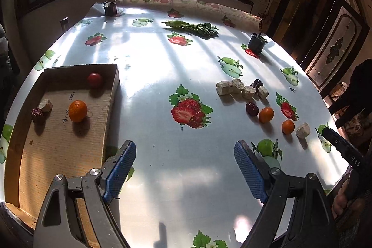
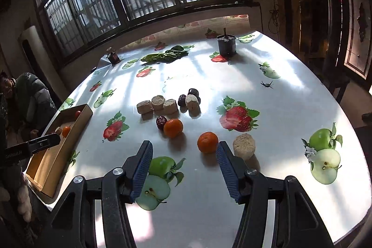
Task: Organize fruits
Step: 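Move both grippers back to the fruit cluster, then grasp a mandarin with the left gripper while the right gripper grasps the round beige cake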
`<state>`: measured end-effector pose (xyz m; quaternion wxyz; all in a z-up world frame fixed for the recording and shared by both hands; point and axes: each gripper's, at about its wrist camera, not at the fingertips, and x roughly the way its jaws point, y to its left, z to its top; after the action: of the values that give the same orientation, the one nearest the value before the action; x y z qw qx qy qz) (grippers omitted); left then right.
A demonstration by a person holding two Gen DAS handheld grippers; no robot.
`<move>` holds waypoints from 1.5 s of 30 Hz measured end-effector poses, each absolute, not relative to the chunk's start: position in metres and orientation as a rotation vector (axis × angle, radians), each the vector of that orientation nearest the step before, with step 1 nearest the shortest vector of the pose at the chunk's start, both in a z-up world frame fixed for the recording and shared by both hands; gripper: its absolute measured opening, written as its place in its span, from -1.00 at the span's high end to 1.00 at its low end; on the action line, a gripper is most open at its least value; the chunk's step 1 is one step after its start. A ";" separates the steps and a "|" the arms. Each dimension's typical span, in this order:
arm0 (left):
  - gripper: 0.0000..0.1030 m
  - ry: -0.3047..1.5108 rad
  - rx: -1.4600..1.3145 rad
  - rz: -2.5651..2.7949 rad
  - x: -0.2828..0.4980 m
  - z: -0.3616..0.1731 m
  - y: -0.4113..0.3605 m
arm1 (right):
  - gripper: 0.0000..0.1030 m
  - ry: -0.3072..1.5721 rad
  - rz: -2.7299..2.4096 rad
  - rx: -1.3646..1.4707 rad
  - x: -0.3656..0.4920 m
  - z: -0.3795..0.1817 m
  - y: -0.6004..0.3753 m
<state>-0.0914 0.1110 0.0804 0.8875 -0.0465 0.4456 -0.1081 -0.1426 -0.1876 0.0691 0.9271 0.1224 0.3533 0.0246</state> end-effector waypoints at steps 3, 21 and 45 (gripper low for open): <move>-0.67 0.953 -0.083 -0.257 -0.082 0.069 0.093 | -0.19 0.744 -0.027 0.281 -0.145 0.063 -0.223; -0.07 0.891 0.213 -0.592 -0.057 0.050 -0.064 | -0.19 0.869 0.019 0.253 -0.097 0.025 -0.222; 0.46 0.935 0.340 -0.681 -0.047 0.012 -0.143 | 0.28 0.910 0.000 0.289 -0.091 0.015 -0.256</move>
<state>-0.0471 -0.1428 0.0119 0.8238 0.1601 0.4396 -0.3200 -0.0907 -0.2560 0.0149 0.8882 0.1391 0.4378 -0.0001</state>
